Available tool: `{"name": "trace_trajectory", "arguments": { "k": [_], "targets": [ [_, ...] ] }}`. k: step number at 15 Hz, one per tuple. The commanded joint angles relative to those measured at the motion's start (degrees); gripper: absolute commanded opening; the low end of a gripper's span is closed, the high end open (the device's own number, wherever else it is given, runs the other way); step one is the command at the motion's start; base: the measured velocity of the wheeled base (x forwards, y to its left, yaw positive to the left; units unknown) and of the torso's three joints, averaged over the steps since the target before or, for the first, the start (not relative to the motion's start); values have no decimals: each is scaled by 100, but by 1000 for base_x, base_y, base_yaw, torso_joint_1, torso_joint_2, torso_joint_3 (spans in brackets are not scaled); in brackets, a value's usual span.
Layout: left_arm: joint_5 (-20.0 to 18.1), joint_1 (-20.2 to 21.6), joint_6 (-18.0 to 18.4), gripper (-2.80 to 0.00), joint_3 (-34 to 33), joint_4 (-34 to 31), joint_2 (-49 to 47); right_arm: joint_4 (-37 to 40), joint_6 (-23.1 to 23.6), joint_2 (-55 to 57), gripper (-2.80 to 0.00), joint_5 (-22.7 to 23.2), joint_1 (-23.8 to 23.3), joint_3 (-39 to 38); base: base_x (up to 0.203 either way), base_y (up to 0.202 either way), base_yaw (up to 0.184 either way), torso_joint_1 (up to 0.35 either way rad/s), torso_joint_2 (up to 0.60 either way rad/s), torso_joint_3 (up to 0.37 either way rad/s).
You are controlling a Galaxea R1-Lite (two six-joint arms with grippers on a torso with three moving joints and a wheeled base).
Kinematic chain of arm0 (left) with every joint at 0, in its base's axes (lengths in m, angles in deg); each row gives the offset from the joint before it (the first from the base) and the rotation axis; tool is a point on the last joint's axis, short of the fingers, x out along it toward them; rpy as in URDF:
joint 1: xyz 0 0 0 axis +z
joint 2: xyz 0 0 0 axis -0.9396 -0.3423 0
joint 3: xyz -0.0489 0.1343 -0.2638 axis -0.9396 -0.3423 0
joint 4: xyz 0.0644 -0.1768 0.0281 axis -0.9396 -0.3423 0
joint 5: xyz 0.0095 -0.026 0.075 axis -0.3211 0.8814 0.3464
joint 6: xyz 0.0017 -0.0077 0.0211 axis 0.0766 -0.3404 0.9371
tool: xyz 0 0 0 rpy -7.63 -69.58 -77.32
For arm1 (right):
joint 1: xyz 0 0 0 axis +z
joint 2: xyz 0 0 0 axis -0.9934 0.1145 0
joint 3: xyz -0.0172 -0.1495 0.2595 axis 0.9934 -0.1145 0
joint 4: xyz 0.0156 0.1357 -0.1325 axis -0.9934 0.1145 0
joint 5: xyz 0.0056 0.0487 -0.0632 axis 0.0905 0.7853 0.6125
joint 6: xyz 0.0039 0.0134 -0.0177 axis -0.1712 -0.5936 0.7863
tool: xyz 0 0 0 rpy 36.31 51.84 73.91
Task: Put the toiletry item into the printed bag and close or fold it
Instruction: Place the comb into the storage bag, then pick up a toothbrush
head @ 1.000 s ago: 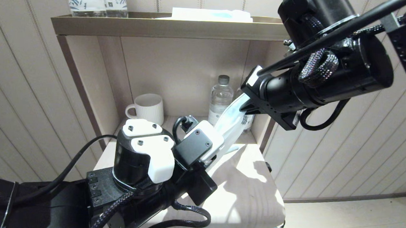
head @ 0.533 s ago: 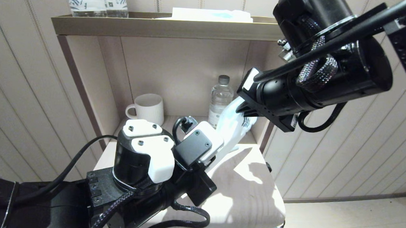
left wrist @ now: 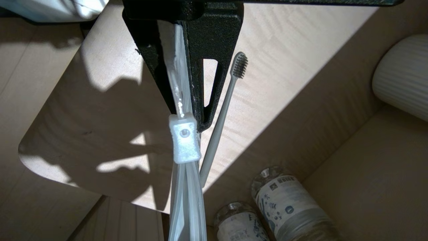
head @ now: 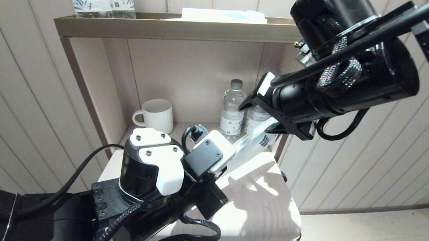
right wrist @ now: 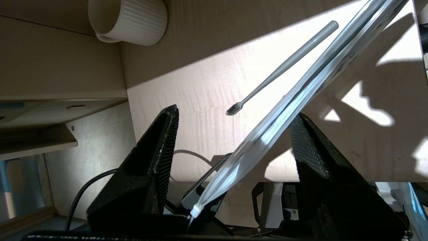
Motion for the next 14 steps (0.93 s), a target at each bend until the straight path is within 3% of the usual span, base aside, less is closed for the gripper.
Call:
{"name": "trace_trajectory", "arguments": {
  "k": [1, 3, 5, 7, 10, 14],
  "targets": [
    [-3, 129, -6, -280, -173, 29, 100, 36, 120, -362, 0, 21, 7, 4, 0, 0, 0, 0, 0, 0],
    [-46, 334, -25, -280, -324, 27, 391, 49, 491, -698, 0, 42, 14, 3, 0, 0, 0, 0, 0, 0],
    [-296, 754, -32, -280, -538, -124, 756, 356, 1198, -872, 0, 53, 12, -19, 0, 0, 0, 0, 0, 0],
    [-722, 1265, -35, -280, -664, -767, 1173, 935, 1595, -846, 0, 62, -40, -30, 0, 0, 0, 0, 0, 0],
    [-1561, 2254, -98, -280, -641, -1399, 1539, 1056, 1993, -595, 0, 59, -140, -48, 0, 0, 0, 0, 0, 0],
    [-2042, 3011, -697, -280, -522, -1293, 1661, 1006, 2267, -64, 0, 29, -238, -42, 0, 0, 0, 0, 0, 0]
  ]
}}
